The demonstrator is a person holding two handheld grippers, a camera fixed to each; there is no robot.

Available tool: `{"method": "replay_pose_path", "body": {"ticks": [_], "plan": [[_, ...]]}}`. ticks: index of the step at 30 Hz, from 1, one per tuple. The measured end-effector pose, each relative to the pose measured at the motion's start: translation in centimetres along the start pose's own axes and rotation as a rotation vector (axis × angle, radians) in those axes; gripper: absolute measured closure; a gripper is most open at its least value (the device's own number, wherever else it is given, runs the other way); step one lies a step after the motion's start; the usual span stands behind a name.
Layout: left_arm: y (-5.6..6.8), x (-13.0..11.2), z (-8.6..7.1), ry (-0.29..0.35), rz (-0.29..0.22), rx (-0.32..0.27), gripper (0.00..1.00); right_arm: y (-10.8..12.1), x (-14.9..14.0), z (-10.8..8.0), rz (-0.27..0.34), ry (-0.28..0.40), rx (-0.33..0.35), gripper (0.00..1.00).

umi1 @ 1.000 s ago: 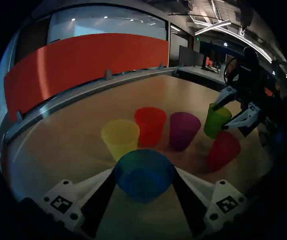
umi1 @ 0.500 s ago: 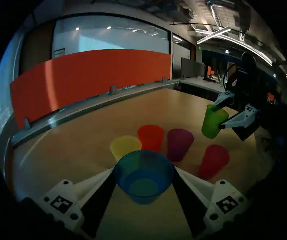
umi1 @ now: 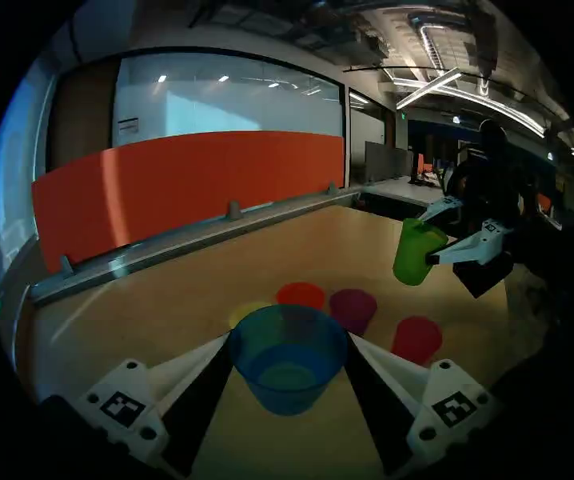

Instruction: Pour water

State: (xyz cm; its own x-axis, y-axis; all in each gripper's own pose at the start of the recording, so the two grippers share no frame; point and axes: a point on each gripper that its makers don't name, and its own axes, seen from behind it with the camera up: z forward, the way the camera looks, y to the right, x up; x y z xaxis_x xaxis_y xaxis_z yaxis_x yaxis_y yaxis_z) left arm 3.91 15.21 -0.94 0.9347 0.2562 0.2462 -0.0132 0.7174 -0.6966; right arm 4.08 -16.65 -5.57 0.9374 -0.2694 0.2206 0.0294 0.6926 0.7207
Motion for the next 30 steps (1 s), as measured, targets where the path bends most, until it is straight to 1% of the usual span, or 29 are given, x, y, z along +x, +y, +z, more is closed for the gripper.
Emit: {"method": "replay_pose_path", "body": {"ticks": [6, 17, 24, 30], "plan": [[0.2, 0.9, -0.5, 0.021, 0.004, -0.001, 0.11, -0.5, 1.1, 0.2, -0.006, 0.038, 0.006, 0.10], [0.7, 1.7, -0.6, 0.051, 0.000, -0.005, 0.11, -1.4, 2.7, 0.9, -0.009, 0.112, 0.013, 0.09], [0.7, 2.5, -0.8, 0.080, -0.005, -0.001, 0.11, -1.6, 4.4, 1.4, -0.002, 0.174, 0.013, 0.09], [0.6, 3.0, -0.9, 0.100, -0.014, 0.006, 0.11, -1.5, 5.3, 1.9, -0.001, 0.203, 0.011, 0.09]]}}
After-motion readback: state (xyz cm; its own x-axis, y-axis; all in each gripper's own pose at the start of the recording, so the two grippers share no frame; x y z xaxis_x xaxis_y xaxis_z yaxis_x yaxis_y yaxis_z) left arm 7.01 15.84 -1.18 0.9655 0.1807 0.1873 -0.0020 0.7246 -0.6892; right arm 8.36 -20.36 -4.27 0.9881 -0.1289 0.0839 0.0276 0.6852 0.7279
